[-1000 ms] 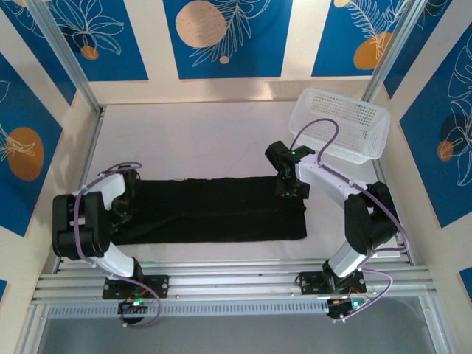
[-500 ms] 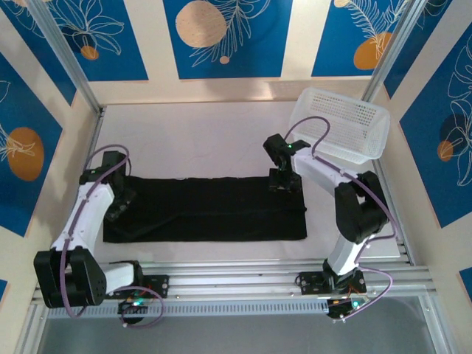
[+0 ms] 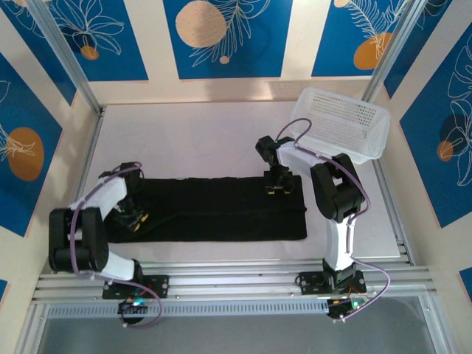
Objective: Fold and stack the t-shirts
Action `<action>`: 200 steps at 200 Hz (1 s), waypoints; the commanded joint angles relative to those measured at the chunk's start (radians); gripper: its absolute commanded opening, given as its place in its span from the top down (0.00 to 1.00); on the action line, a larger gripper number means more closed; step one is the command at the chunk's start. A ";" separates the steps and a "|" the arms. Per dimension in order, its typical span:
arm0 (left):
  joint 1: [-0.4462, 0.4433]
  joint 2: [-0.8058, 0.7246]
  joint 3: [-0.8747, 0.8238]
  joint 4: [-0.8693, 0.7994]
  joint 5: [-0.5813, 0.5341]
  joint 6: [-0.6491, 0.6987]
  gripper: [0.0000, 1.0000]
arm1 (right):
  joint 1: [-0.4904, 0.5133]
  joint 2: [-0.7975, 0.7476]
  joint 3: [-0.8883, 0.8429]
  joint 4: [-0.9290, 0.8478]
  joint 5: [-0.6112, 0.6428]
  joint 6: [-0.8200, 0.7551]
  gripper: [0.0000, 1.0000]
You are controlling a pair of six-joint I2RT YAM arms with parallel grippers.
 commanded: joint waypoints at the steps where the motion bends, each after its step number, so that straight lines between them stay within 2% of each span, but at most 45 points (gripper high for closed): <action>1: 0.020 0.130 0.097 0.077 -0.026 0.061 0.73 | 0.010 0.016 0.001 -0.084 0.019 0.044 0.56; 51: 0.020 0.399 0.359 0.150 0.031 0.167 0.73 | 0.074 0.013 -0.062 -0.119 0.016 0.125 0.55; 76: 0.011 0.532 0.551 0.140 0.057 0.218 0.73 | 0.110 -0.040 -0.133 -0.114 -0.013 0.247 0.54; 93: -0.003 0.635 0.716 0.136 0.099 0.270 0.71 | 0.122 -0.101 -0.194 -0.085 -0.081 0.357 0.54; 107: -0.021 0.719 0.868 0.124 0.132 0.316 0.68 | 0.144 -0.132 -0.224 -0.063 -0.149 0.430 0.54; 137: -0.061 0.862 1.195 0.073 0.185 0.371 0.51 | 0.203 -0.152 -0.239 -0.025 -0.271 0.526 0.54; 150: -0.074 0.873 1.304 0.036 0.155 0.377 0.44 | 0.220 -0.177 -0.226 -0.042 -0.254 0.544 0.54; 162: -0.085 0.834 1.340 0.028 0.111 0.374 0.40 | 0.220 -0.216 -0.209 -0.065 -0.211 0.549 0.52; 183: -0.087 0.716 1.272 0.032 0.088 0.306 0.39 | 0.192 -0.284 -0.195 -0.049 -0.168 0.499 0.51; 200: -0.086 0.627 1.162 -0.002 0.091 0.221 0.42 | 0.162 -0.290 -0.182 0.021 -0.184 0.375 0.52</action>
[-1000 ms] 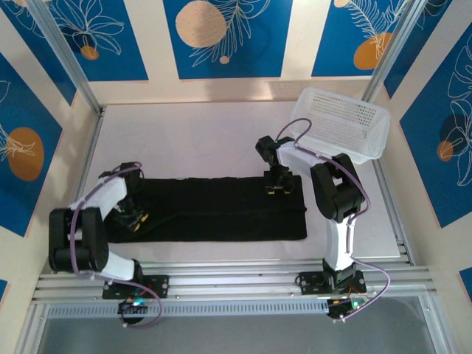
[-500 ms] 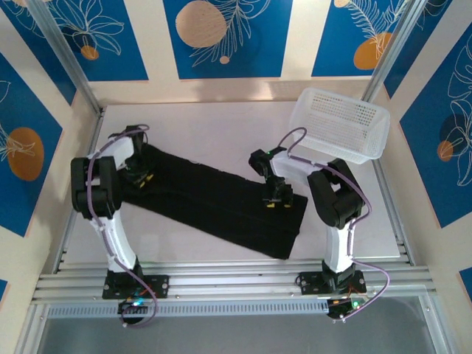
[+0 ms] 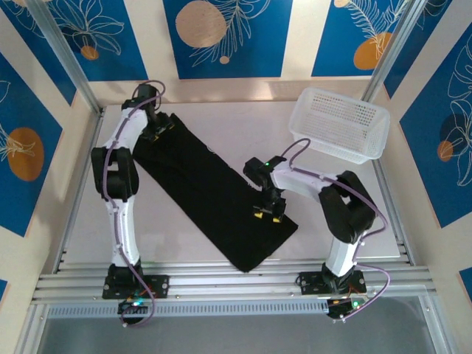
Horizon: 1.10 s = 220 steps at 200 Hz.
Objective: Fold and stack the t-shirts
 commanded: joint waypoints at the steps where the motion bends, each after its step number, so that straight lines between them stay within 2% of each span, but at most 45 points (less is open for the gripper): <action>1: 0.005 -0.163 -0.107 -0.070 -0.025 -0.096 0.42 | -0.041 -0.045 0.034 0.055 -0.001 -0.106 0.52; 21: 0.010 -0.251 -0.321 0.002 0.023 -0.208 0.49 | -0.055 0.016 0.085 0.111 -0.023 -0.273 0.52; 37: 0.010 -0.260 -0.429 0.039 0.072 -0.302 0.57 | -0.056 0.086 0.143 0.117 -0.029 -0.359 0.53; 56: 0.011 -0.232 -0.489 0.060 0.095 -0.387 0.62 | -0.052 0.164 0.208 0.140 -0.054 -0.433 0.53; 76: 0.008 -0.168 -0.491 0.101 0.107 -0.414 0.62 | -0.046 0.257 0.292 0.126 -0.049 -0.468 0.53; 105: -0.016 -0.004 -0.350 0.097 0.153 -0.376 0.64 | -0.058 0.353 0.359 0.082 -0.060 -0.440 0.54; 124: -0.045 0.088 -0.257 0.162 0.204 -0.363 0.64 | -0.070 0.382 0.371 0.049 -0.035 -0.393 0.54; 148: -0.102 0.227 -0.031 0.151 0.217 -0.331 0.64 | -0.104 0.386 0.345 0.016 -0.046 -0.305 0.54; 186: -0.184 0.443 0.350 0.083 0.247 -0.340 0.63 | -0.101 0.342 0.254 0.047 -0.156 -0.174 0.53; 220: -0.226 0.487 0.393 0.147 0.262 -0.382 0.61 | -0.076 0.299 0.174 0.109 -0.214 -0.046 0.53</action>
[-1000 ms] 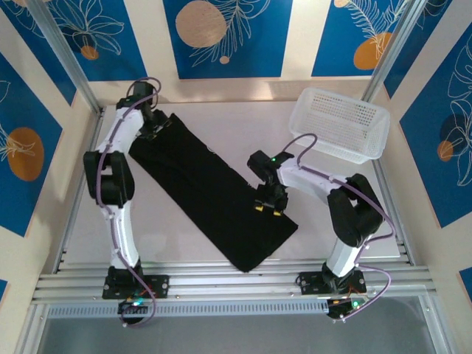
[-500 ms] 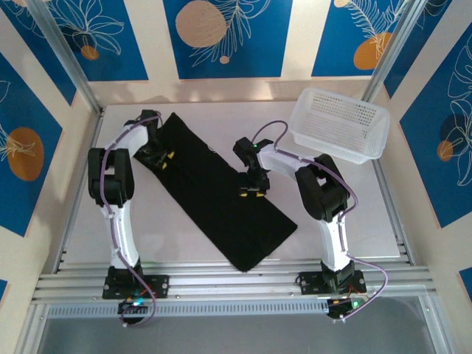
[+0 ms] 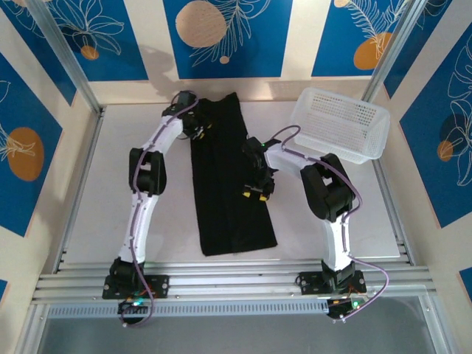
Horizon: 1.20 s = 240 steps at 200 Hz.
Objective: Fold and stack the t-shirts
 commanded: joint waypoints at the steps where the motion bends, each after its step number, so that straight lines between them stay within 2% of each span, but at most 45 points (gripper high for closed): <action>1: -0.027 0.072 0.013 -0.020 0.032 -0.026 0.61 | 0.025 0.012 -0.090 0.007 -0.085 0.140 0.53; 27: -0.037 0.072 0.012 -0.008 0.033 -0.013 0.56 | 0.025 -0.002 -0.109 0.010 -0.067 0.187 0.52; 48: -0.035 0.027 0.016 -0.016 0.007 0.041 0.45 | 0.016 -0.024 -0.108 0.019 -0.043 0.173 0.52; 68: -0.035 -0.070 0.016 -0.047 -0.057 0.112 0.34 | 0.008 -0.074 -0.092 0.026 -0.007 0.132 0.48; 96: -0.037 -0.252 -0.050 -0.165 -0.130 0.210 0.30 | -0.017 -0.170 -0.068 0.015 0.018 0.061 0.40; 112: -0.039 -0.410 -0.247 -0.191 -0.119 0.250 0.30 | -0.047 -0.237 -0.091 0.001 0.007 0.044 0.38; 148: -0.055 -0.804 -0.897 -0.219 -0.007 0.280 0.32 | -0.117 -0.447 -0.296 0.014 -0.112 0.033 0.37; 185: -0.107 -1.169 -1.481 -0.212 0.143 0.253 0.36 | -0.129 -0.646 -0.523 0.012 -0.319 0.017 0.37; 205: -0.179 -1.307 -1.683 -0.153 0.221 0.176 0.36 | -0.120 -0.702 -0.622 0.007 -0.419 0.039 0.37; 240: -0.260 -1.428 -1.870 -0.034 0.256 0.038 0.37 | -0.095 -0.712 -0.708 0.018 -0.454 0.053 0.39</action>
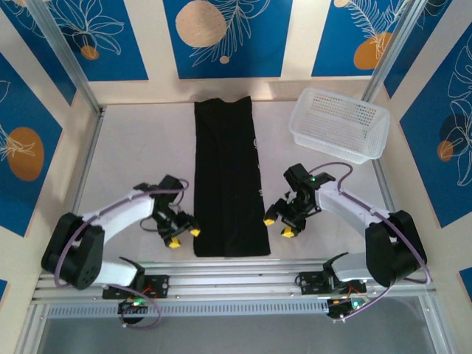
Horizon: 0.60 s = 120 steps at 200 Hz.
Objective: Fold and stack the t-shirts
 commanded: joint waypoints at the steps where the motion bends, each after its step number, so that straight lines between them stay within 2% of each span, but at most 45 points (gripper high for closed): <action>1: -0.033 -0.065 -0.068 0.113 0.071 -0.113 0.37 | 0.017 -0.007 -0.042 -0.007 -0.103 0.014 0.39; 35: -0.062 -0.041 -0.093 0.174 0.056 -0.146 0.40 | 0.054 0.072 -0.050 0.034 -0.105 0.024 0.41; 55: -0.109 -0.011 -0.089 0.214 0.058 -0.182 0.43 | 0.078 0.107 -0.052 0.048 -0.089 0.032 0.42; 81: -0.164 0.026 -0.099 0.203 0.041 -0.193 0.55 | 0.088 0.125 -0.068 0.069 -0.079 0.042 0.44; 120: -0.186 0.048 -0.124 0.261 0.033 -0.229 0.68 | 0.124 0.145 -0.094 0.101 -0.086 0.071 0.48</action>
